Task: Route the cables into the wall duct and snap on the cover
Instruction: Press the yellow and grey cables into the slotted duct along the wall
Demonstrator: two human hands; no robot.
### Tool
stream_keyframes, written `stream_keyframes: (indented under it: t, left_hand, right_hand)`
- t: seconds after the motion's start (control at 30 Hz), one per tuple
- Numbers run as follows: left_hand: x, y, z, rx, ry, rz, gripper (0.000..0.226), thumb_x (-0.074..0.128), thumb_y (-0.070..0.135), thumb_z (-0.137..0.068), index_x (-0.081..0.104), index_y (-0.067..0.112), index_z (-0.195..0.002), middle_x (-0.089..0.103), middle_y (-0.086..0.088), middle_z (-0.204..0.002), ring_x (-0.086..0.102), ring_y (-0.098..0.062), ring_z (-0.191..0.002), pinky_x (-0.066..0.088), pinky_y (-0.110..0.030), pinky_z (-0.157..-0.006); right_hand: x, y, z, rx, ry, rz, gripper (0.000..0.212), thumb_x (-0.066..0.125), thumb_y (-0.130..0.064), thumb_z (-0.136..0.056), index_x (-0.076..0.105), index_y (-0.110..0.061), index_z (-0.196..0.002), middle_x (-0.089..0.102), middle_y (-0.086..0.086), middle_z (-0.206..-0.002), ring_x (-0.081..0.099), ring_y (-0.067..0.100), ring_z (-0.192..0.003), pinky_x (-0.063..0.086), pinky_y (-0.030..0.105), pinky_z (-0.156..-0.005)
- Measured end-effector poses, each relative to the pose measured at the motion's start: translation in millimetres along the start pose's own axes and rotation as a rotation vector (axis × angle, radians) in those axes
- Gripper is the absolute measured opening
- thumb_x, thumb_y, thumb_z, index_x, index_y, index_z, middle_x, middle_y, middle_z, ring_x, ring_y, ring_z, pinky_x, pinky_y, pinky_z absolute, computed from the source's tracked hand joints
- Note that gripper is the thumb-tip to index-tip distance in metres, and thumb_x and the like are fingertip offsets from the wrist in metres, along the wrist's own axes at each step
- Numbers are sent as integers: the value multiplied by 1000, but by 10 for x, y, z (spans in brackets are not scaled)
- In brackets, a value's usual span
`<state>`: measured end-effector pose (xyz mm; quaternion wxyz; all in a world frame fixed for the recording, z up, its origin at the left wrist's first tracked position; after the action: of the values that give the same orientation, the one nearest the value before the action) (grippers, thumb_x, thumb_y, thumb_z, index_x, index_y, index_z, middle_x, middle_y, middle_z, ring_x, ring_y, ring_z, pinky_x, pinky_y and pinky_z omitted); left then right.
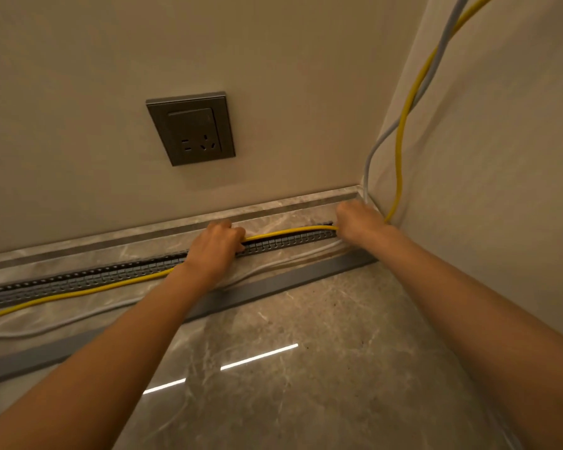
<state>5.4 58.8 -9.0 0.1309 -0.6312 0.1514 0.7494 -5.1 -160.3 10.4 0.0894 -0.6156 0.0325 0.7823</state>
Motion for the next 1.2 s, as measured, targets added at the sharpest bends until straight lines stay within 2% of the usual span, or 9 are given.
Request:
stream_keyframes:
  t: [0.17,0.3,0.4,0.53,0.63,0.83,0.97,1.13,1.2]
  left_hand:
    - [-169,133,-33,-108,-111,-60,28,54,17,-94,57,-2,-114,56,-21,-122,54,-36,-114,46,-40,-91]
    - [-199,360,-66,-39,17,-51,20,49,8,-94,53,2,-113,57,-20,-121,54,-38,-110,46,-42,-86]
    - [-102,489,-63,88,61,-71,17,49,1,-90,54,4,-106,57,-18,-114,55,-36,-102,44,-41,-78]
    - [-64,522,-89,107,73,-28,13,49,-3,-87,56,3,-97,59,-17,-108,56,-35,-96,38,-37,-68]
    - [-78,515,-136,98,69,20,13,46,-2,-89,58,2,-94,60,-18,-107,57,-35,-95,45,-41,-74]
    - [-16,441,-214,-177,180,229,14,53,-2,-88,64,-2,-97,61,-22,-110,57,-39,-102,48,-45,-81]
    - [-4,392,-246,-216,180,226,19,51,-6,-87,66,-1,-96,65,-21,-107,59,-38,-99,50,-44,-79]
    - [0,453,-247,-114,130,199,24,46,-9,-88,60,3,-103,59,-19,-115,56,-37,-102,46,-42,-80]
    - [5,505,-235,-103,146,193,30,44,-10,-87,57,3,-111,60,-19,-118,56,-37,-106,47,-43,-83]
  right_hand:
    - [39,73,-52,-30,14,-117,20,56,-6,-89,65,-2,-106,64,20,-118,59,35,-111,49,39,-92]
    - [57,139,-100,-73,6,-218,16,60,-1,-86,71,-3,-97,69,20,-109,61,33,-105,49,36,-90]
    - [64,176,-128,-89,-6,-247,17,61,-1,-86,72,-2,-98,70,20,-108,63,32,-104,49,32,-89]
    - [66,192,-155,-67,-24,-216,21,60,-5,-87,70,0,-104,68,21,-113,62,33,-109,49,33,-93]
    - [62,172,-151,-12,-4,-163,31,62,-14,-88,63,1,-115,62,23,-123,58,34,-116,48,35,-96]
    - [87,153,-155,48,31,-133,34,64,-18,-87,61,1,-115,62,21,-123,59,34,-114,49,35,-91]
    - [123,175,-156,32,28,-150,28,63,-15,-87,64,1,-109,63,21,-119,60,33,-111,49,34,-88]
    - [47,209,-148,-44,-118,-178,17,51,-13,-87,66,-5,-91,58,18,-90,56,28,-86,40,23,-69]
    - [4,218,-127,-69,-193,-177,9,54,-15,-85,58,-10,-79,53,12,-79,51,24,-80,38,22,-55]
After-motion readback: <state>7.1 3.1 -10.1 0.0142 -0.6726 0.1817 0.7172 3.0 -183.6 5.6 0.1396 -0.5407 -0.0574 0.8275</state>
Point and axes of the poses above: each hand's wrist, its own z-axis away from the middle knuckle, its own x-axis out of the palm, y = z × x, the point moved 1 cm from there along -z, towards the middle knuckle
